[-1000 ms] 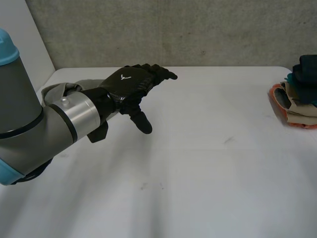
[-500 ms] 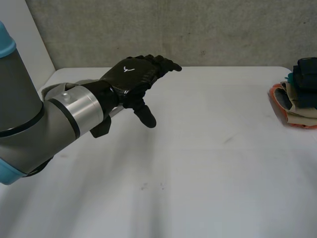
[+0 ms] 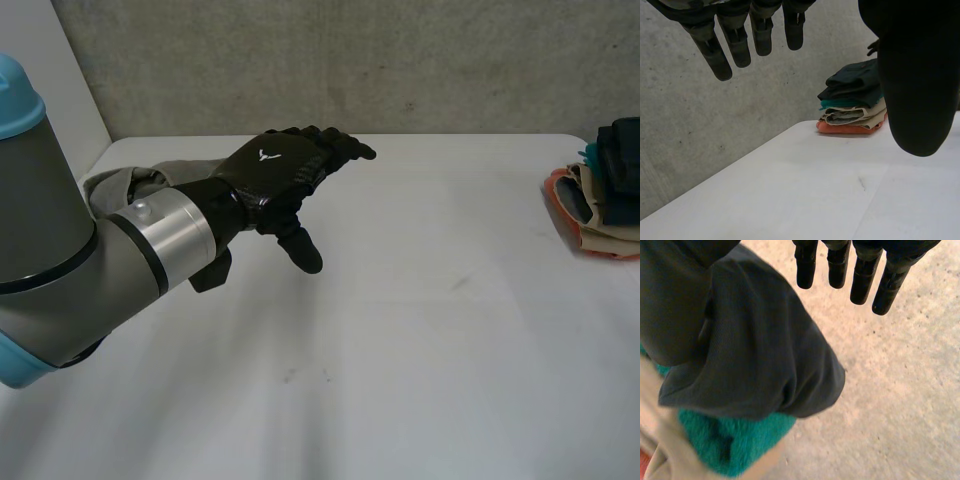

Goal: Fold the laundry.

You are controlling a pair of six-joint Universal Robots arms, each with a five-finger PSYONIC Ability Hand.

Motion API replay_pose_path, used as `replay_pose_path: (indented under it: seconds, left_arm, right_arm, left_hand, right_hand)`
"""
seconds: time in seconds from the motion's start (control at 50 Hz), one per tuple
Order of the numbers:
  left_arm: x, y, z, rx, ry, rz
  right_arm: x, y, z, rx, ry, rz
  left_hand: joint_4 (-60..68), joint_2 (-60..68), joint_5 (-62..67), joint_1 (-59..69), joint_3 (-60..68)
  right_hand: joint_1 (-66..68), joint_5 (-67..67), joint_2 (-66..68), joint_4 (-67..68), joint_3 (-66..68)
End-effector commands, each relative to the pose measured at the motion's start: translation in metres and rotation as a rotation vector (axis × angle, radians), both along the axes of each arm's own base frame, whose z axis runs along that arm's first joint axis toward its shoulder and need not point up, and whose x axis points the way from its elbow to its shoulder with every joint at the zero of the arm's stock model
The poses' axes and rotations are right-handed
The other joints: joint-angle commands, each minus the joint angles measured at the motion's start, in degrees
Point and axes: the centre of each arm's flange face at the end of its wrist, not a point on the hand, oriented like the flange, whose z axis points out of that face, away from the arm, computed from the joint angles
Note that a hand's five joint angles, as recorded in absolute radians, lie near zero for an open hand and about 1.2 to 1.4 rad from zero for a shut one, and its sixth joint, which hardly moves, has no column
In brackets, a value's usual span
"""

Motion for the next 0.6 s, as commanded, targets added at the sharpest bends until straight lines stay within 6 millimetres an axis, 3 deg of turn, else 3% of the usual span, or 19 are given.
replay_pose_path:
  seconds: [0.02, 0.18, 0.34, 0.4, 0.44, 0.46, 0.52, 0.56, 0.6]
  left_arm:
    - [0.000, 0.000, -0.001, 0.003, -0.001, 0.000]
    - [0.001, -0.001, -0.004, 0.011, -0.005, 0.003]
    - [0.001, -0.001, -0.007, 0.012, -0.006, 0.003]
    - [0.002, -0.001, -0.008, 0.016, -0.009, 0.006]
    - [0.002, -0.001, -0.008, 0.016, -0.008, 0.006]
    - [0.003, -0.001, -0.007, 0.014, -0.007, 0.010]
    - [0.005, -0.001, -0.001, -0.004, 0.003, 0.013]
    - [0.007, -0.003, 0.006, -0.026, 0.014, 0.024]
    - [0.009, -0.007, 0.011, -0.043, 0.022, 0.038]
  right_arm:
    - [-0.008, 0.009, -0.010, 0.017, 0.070, -0.104]
    - [-0.026, 0.010, 0.003, -0.026, 0.113, -0.290]
    - [-0.020, 0.017, -0.010, 0.019, 0.089, -0.298]
    - [-0.023, 0.017, -0.006, 0.004, 0.084, -0.334]
    - [-0.031, 0.015, 0.006, -0.028, 0.088, -0.400]
    - [-0.042, 0.014, 0.025, -0.084, 0.094, -0.508]
    - [-0.053, 0.015, 0.057, -0.178, 0.102, -0.666]
    - [-0.048, 0.014, 0.083, -0.251, 0.102, -0.756]
    - [-0.027, 0.009, 0.097, -0.301, 0.105, -0.732]
  left_hand:
    - [-0.4, -0.4, -1.4, 0.4, -0.8]
    - [-0.4, -0.4, -1.4, 0.4, -0.8]
    - [-0.4, -0.4, -1.4, 0.4, -0.8]
    - [-0.6, -0.6, -1.6, 0.2, -1.0]
    - [-0.7, -0.8, -1.8, 0.0, -1.1]
    - [-0.6, -0.6, -1.6, 0.2, -1.0]
    - [-0.4, -0.4, -1.5, 0.4, -0.8]
    - [-0.4, -0.4, -1.4, 0.4, -0.8]
    - [-0.4, -0.4, -1.4, 0.4, -0.8]
  right_hand:
    - [-1.6, -3.5, -2.6, -3.5, -2.4]
    - [-1.6, -3.5, -2.6, -3.5, -2.4]
    - [-1.6, -3.5, -2.6, -3.5, -2.4]
    - [-1.6, -3.5, -2.6, -3.5, -2.4]
    - [-1.6, -3.5, -2.6, -3.5, -2.4]
    - [-1.6, -3.5, -2.6, -3.5, -2.4]
    - [-1.6, -3.5, -2.6, -3.5, -2.4]
    - [-1.6, -3.5, -2.6, -3.5, -2.4]
    - [-1.6, -3.5, -2.6, -3.5, -2.4]
